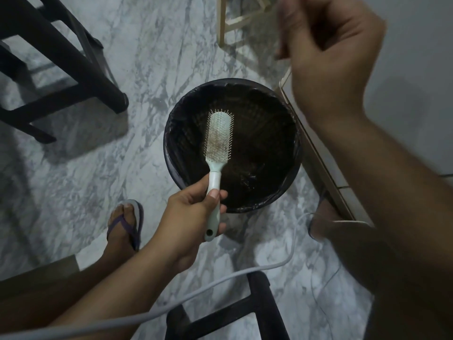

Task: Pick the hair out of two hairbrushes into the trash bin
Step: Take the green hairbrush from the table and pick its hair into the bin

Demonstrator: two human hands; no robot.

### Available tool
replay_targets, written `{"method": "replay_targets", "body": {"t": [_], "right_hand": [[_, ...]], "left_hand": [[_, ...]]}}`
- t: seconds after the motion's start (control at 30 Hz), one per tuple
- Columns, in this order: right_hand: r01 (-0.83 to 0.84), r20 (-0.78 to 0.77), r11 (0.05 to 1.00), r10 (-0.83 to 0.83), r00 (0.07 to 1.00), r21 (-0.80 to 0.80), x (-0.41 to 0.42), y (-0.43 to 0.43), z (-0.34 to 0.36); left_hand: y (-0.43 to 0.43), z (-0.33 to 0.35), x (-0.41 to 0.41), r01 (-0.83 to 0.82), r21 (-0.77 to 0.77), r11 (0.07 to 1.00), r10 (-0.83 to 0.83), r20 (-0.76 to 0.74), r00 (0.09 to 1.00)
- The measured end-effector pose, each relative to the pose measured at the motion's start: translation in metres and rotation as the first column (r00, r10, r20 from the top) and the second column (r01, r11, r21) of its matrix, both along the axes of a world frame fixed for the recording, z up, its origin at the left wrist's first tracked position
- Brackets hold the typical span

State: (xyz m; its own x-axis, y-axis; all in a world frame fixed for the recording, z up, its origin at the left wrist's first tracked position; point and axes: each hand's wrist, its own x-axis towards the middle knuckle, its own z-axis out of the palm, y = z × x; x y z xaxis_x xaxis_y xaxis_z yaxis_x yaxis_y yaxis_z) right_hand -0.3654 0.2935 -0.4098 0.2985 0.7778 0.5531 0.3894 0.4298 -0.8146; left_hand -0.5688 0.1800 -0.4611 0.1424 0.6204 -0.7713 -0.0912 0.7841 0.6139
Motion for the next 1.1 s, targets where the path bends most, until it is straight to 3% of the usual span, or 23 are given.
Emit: {"method": "replay_targets", "body": {"t": [0.1,0.2,0.27,0.3,0.37,0.4,0.43,0.53,0.63,0.67,0.7,0.77,0.83,0.87,0.93,1.1], "right_hand": [[0.075,-0.010,0.995,-0.075,0.997,0.059,0.014,0.002,-0.008],[0.107,0.199,0.954,-0.051,0.979,-0.279,0.021,-0.002,-0.039],[0.116,0.390,0.745,0.204,0.898,-0.657,0.025,-0.009,-0.060],[0.131,0.408,0.556,0.410,0.816,-0.821,0.025,-0.015,-0.067],[0.264,0.304,0.177,0.748,0.590,-0.948,0.022,-0.024,-0.076],[0.309,0.250,0.091,0.811,0.528,-0.947,0.020,-0.027,-0.076],[0.293,0.236,0.086,0.815,0.529,-0.952,0.018,-0.026,-0.073],[0.129,0.240,0.218,0.633,0.736,-0.967,0.016,-0.017,-0.063],[0.140,0.280,0.251,0.700,0.657,-0.958,0.016,-0.010,-0.053],[0.095,0.257,0.264,0.693,0.674,-0.960,0.014,-0.010,-0.052],[-0.007,0.170,0.266,0.635,0.754,-0.964,0.011,-0.011,-0.052],[-0.287,-0.159,0.298,0.387,0.908,-0.911,-0.002,-0.013,-0.052],[-0.549,-0.506,0.299,0.215,0.835,-0.780,-0.014,-0.016,-0.055],[-0.634,-0.599,0.274,0.209,0.773,-0.723,-0.019,-0.018,-0.056],[-0.661,-0.600,0.228,0.286,0.747,-0.714,-0.027,-0.023,-0.056],[-0.434,-0.343,0.361,0.291,0.893,-0.825,-0.022,-0.021,-0.064]], "left_hand": [[0.006,0.001,-0.003,-0.029,0.014,0.999,0.029,-0.015,0.999],[0.013,0.001,-0.007,-0.067,0.030,0.997,0.068,-0.027,0.997],[0.016,0.002,-0.008,-0.078,0.046,0.996,0.079,-0.030,0.996],[0.017,0.003,-0.008,-0.082,0.053,0.995,0.084,-0.028,0.996],[0.019,0.004,-0.008,-0.087,0.065,0.994,0.089,-0.024,0.996],[0.019,0.004,-0.008,-0.083,0.071,0.994,0.085,-0.024,0.996],[0.019,0.004,-0.008,-0.076,0.076,0.994,0.078,-0.025,0.997],[0.018,0.003,-0.008,-0.058,0.088,0.994,0.060,-0.027,0.998],[0.017,0.003,-0.008,-0.045,0.096,0.994,0.049,-0.033,0.998],[0.017,0.002,-0.008,-0.037,0.099,0.994,0.041,-0.037,0.998],[0.016,0.002,-0.008,-0.029,0.101,0.994,0.034,-0.040,0.999],[0.016,0.002,-0.007,-0.018,0.100,0.995,0.022,-0.043,0.999],[0.015,0.002,-0.007,-0.010,0.097,0.995,0.013,-0.036,0.999],[0.015,0.002,-0.006,-0.007,0.096,0.995,0.010,-0.032,0.999],[0.015,0.002,-0.005,-0.010,0.097,0.995,0.013,-0.028,1.000],[0.017,0.005,-0.006,-0.032,0.113,0.993,0.034,-0.014,0.999]]}}
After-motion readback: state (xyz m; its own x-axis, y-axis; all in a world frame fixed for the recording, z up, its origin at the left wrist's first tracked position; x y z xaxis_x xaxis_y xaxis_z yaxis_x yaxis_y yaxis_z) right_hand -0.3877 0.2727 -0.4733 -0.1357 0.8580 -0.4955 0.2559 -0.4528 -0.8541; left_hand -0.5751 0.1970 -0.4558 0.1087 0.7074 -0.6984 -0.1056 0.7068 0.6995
